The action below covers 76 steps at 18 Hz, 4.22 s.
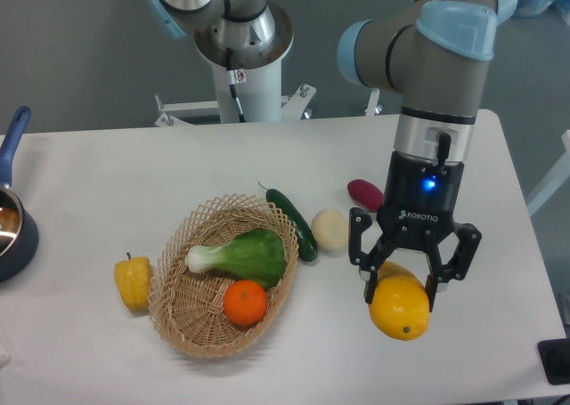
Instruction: Place the mango in the basket
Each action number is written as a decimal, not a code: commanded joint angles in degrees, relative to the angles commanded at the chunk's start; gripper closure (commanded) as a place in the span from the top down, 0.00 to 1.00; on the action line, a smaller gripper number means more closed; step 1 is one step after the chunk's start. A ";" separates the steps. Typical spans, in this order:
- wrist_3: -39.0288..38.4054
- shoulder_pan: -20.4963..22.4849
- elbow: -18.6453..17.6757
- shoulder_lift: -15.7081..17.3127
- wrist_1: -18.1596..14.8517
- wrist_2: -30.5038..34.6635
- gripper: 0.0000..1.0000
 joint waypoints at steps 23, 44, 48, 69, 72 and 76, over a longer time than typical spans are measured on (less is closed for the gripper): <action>0.44 -2.64 -1.14 -1.76 -0.09 1.49 0.40; 21.35 -15.82 -32.16 13.44 -3.42 15.11 0.38; 22.24 -15.82 -35.24 14.77 -4.31 18.54 0.38; 36.30 -18.46 -35.59 10.02 -3.87 22.50 0.39; 36.30 -18.72 -36.12 9.93 -3.78 22.41 0.47; 36.21 -18.81 -36.04 10.02 -3.69 22.50 0.97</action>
